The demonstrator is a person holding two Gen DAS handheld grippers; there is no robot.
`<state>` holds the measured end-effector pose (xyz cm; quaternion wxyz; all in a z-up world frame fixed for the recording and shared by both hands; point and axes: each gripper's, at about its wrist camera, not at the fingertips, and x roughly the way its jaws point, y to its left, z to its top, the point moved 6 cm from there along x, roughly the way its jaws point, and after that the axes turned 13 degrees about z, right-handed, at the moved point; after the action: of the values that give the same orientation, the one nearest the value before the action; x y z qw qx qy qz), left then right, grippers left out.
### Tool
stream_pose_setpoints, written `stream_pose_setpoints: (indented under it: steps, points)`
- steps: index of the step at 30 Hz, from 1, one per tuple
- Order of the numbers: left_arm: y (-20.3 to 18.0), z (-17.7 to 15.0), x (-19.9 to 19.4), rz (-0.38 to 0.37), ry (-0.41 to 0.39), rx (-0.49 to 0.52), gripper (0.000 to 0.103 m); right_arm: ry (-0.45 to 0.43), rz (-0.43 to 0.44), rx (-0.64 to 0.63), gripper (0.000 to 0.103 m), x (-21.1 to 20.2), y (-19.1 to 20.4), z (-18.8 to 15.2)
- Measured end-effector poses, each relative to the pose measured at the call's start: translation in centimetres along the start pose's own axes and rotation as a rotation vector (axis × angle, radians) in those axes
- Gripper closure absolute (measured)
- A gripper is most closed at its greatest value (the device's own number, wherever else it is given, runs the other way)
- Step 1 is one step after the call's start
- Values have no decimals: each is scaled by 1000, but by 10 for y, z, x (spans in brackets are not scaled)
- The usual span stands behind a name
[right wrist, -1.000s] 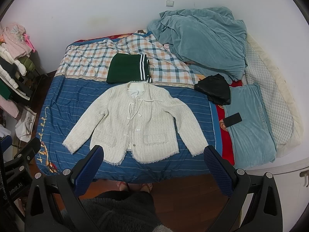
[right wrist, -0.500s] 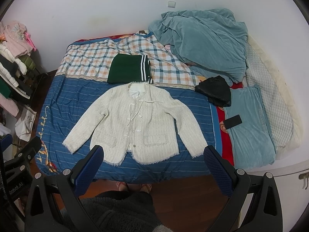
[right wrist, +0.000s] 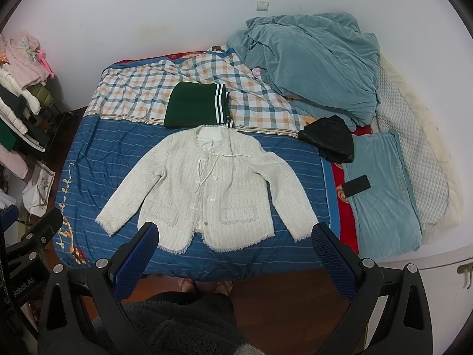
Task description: Fold large clothes
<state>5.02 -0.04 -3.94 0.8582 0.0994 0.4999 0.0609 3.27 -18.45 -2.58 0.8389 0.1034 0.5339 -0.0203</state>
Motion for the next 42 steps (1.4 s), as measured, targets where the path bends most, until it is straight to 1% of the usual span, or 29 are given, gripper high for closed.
stream_pose_setpoints:
  steps: [3,6,7,9,11,13,14,15,17,18,20,21,22,24,27,29,32,33,34,35,36,38,39,40,41,42]
  points:
    - [-1,5,5,-6,-8,-2,0,-1,-3,3,0,1,-1,0]
    - [-2,18,20,13,-65,-34,0,-7,3,26,0,10,0,6]
    - [-2,24,29,36,-100,-45,0,-15,12,39,0,17,-5,6]
    - [1,31,50,91,-142,-51,0,-28,38,77,0,32,-14,6]
    - [-3,39,83,129,-153,-42,0,-32,60,153,0,58,-33,-2]
    - [-7,41,115,140,-122,-25,0,-36,86,271,1,88,-60,-9]
    - [-10,42,134,140,-106,-14,0,-39,92,324,8,102,-71,-13]
    - [-12,41,148,145,-93,-8,0,-45,105,401,24,122,-89,-20]
    - [-26,39,189,167,-56,17,0,-36,114,525,42,160,-121,-37]
    - [-29,36,201,179,-46,25,0,-29,121,583,42,178,-135,-47]
    - [-46,27,241,214,-2,57,0,-31,174,739,42,222,-174,-71]
    - [-50,23,253,225,12,63,0,-28,185,795,41,241,-189,-83]
    - [-58,17,273,238,36,67,0,-22,192,851,41,263,-209,-97]
    - [-70,7,306,264,79,72,0,-11,191,950,34,308,-249,-121]
    - [-95,-14,357,310,147,108,0,0,166,1065,33,366,-307,-152]
    - [-113,-31,394,350,183,125,0,7,114,1134,33,406,-359,-175]
    - [-138,-48,443,392,240,149,0,34,-11,1175,32,452,-427,-200]
    - [-143,-50,452,404,250,159,0,46,-40,1180,32,467,-446,-208]
    - [-151,-54,466,417,263,173,0,79,-68,1187,32,484,-464,-217]
    - [-161,-59,480,428,275,185,0,89,-70,1197,32,499,-479,-224]
    - [-167,-61,489,434,282,192,0,108,-43,1201,32,518,-492,-230]
    - [-181,-62,503,451,283,212,0,147,13,1191,32,547,-505,-234]
    - [-189,-61,508,455,276,219,0,171,45,1179,37,561,-508,-234]
    - [-197,-59,511,454,268,224,0,196,70,1154,46,572,-508,-231]
    - [-204,-57,513,452,261,227,0,212,64,1103,61,578,-508,-225]
    - [-210,-56,515,451,253,234,0,231,43,1055,83,579,-507,-219]
